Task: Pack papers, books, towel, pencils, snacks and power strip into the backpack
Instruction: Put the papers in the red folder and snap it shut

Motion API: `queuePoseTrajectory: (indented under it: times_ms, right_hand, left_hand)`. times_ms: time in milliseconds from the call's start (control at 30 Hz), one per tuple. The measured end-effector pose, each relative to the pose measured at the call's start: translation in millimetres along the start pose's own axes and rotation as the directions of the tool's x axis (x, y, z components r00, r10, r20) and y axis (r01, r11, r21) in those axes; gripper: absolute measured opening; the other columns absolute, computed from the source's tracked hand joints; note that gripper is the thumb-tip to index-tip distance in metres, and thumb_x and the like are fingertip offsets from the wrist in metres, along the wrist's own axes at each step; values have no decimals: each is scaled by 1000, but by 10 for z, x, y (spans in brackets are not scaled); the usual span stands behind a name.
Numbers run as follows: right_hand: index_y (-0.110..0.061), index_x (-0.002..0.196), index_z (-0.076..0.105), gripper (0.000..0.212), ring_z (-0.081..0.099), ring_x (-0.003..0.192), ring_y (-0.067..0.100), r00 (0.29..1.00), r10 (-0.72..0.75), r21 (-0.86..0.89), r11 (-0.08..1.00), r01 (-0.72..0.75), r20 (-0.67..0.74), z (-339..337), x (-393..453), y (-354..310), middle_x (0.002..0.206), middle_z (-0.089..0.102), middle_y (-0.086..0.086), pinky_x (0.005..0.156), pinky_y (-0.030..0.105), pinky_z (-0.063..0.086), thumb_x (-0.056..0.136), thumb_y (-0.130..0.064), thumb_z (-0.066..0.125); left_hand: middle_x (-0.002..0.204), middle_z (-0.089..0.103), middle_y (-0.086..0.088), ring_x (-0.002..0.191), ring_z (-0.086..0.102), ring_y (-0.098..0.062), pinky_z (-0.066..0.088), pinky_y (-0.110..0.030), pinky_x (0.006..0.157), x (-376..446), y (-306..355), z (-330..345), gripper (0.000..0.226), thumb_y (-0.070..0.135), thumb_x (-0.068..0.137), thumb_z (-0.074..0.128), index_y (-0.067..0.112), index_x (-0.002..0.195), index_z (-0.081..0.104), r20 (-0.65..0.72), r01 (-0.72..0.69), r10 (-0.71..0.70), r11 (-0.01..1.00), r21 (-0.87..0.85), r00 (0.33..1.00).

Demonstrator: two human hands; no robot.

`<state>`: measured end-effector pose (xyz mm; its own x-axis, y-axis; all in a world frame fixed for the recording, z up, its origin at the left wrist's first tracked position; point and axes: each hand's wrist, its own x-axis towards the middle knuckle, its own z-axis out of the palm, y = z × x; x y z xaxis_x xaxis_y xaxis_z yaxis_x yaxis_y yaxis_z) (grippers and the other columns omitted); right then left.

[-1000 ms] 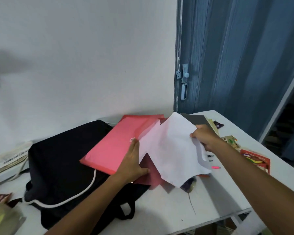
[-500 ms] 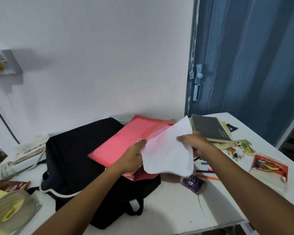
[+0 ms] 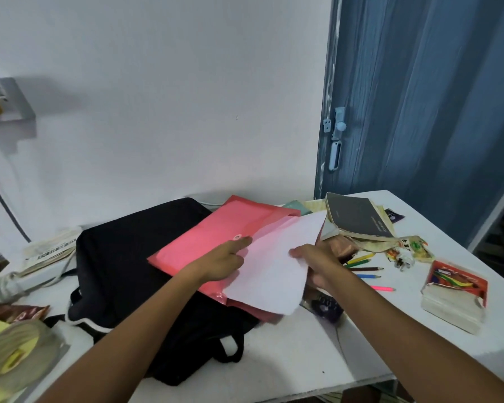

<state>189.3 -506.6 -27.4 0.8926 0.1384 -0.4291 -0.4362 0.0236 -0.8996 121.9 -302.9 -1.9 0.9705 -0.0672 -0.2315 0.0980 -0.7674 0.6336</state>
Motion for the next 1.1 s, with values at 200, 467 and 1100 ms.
queuePoseTrajectory:
  times_ms: [200,467,1100]
  right_hand:
    - [1,111,54,27,66,84,27,945,121,26,991,-135,303,146,-118,5,97,67,15,64,35,59,87,14,50]
    - [-11,104,62,18,69,79,24,940,96,-41,995,-88,327,430,-112,60,89,72,9,66,37,59,91,-25,61]
    - [14,102,49,14,58,35,22,982,-2,-174,984,36,191,532,80,-121,48,59,20,41,27,50,93,9,39]
  left_hand:
    - [160,13,-1,147,11,-13,8,-26,119,-41,47,-1,67,-7,90,35,13,152,20,-63,-32,37,996,81,997]
    - [160,10,-6,147,11,-14,3,-10,110,-106,107,127,74,-15,83,33,8,152,14,-141,-126,163,962,241,977]
    - [159,14,-14,147,11,-17,-4,3,99,-345,294,148,59,0,93,40,-1,148,21,-141,-243,305,909,340,942]
